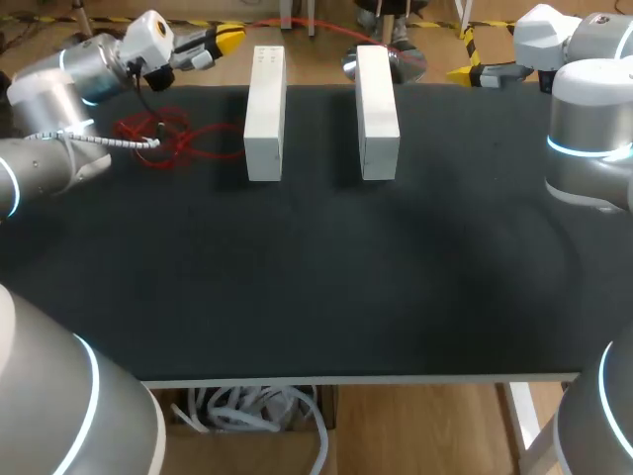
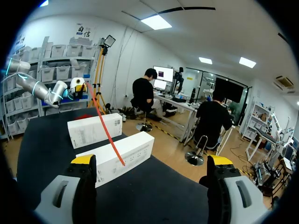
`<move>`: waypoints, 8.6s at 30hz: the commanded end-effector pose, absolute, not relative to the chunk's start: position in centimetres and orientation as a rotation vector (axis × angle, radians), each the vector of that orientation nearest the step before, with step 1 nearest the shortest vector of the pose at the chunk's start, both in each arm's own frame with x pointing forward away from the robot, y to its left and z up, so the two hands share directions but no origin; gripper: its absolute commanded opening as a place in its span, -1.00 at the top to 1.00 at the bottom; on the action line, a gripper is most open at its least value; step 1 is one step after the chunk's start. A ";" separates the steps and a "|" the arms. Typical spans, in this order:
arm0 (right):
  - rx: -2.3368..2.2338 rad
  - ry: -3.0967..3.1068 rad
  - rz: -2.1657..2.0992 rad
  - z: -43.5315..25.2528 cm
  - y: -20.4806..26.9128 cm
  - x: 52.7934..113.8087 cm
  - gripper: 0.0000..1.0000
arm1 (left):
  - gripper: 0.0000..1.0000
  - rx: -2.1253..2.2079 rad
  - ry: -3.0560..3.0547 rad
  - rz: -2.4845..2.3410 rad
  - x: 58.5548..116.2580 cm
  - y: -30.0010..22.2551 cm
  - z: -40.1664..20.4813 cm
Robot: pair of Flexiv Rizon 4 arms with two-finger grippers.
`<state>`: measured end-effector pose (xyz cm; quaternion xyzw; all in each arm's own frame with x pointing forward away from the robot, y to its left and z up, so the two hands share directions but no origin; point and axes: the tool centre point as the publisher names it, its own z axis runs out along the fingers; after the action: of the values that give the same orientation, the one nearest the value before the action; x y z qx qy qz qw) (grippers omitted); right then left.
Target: Grab the tape and strap the tape.
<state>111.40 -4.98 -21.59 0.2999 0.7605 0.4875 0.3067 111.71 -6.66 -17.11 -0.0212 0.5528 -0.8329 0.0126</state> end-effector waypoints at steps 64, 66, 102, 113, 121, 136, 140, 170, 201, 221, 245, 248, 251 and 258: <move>0.793 2.011 1.292 -21.6 -5.0 111.4 -1.00 | 1.00 -0.073 1.491 -2.727 111.0 -7.3 -12.1; 0.793 2.011 1.292 -21.6 -5.0 111.4 -1.00 | 1.00 -0.073 1.491 -2.727 111.0 -7.3 -12.1; 0.877 1.931 1.237 -21.7 -5.7 111.4 -1.00 | 1.00 -0.073 1.491 -2.727 111.0 -7.3 -12.1; 0.989 1.710 1.153 -21.7 -6.2 110.2 -1.00 | 1.00 -0.073 1.491 -2.727 111.0 -7.3 -12.1; 1.008 1.620 1.148 -21.4 -5.8 109.9 -1.00 | 1.00 -0.073 1.491 -2.727 111.0 -7.3 -12.1; 1.029 1.637 1.129 -21.2 -5.7 110.1 -1.00 | 1.00 -0.073 1.491 -2.727 111.0 -7.3 -12.1; 1.029 1.637 1.129 -21.2 -5.7 110.1 -1.00 | 1.00 -0.073 1.491 -2.727 111.0 -7.3 -12.1; 1.126 0.799 1.802 -18.3 -5.5 108.4 -1.00 | 1.00 -0.073 1.491 -2.727 111.0 -7.3 -12.1; 1.090 0.889 1.806 -13.2 -3.6 107.4 -1.00 | 1.00 -0.073 1.491 -2.727 111.0 -7.3 -12.1; 1.174 0.672 1.957 -13.2 -1.9 106.7 -1.00 | 1.00 -0.073 1.491 -2.727 111.0 -7.3 -12.1; 1.473 -0.335 2.307 -12.4 0.8 104.7 -1.00 | 1.00 -0.073 1.491 -2.727 111.0 -7.3 -12.1; 1.506 -0.357 2.294 -12.7 0.9 104.7 -1.00 | 1.00 -0.073 1.491 -2.727 111.0 -7.3 -12.1; 1.508 -0.381 2.290 -12.6 0.6 104.9 -1.00 | 1.00 -0.073 1.491 -2.727 111.0 -7.3 -12.1; 1.440 -0.496 2.365 -12.4 0.1 104.9 -1.00 | 1.00 -0.073 1.491 -2.727 111.0 -7.3 -12.1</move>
<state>104.29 -0.32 -11.86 0.5337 -0.0940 0.8317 0.1211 111.02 -7.28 -12.13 -0.0230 0.4792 -0.8773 0.0155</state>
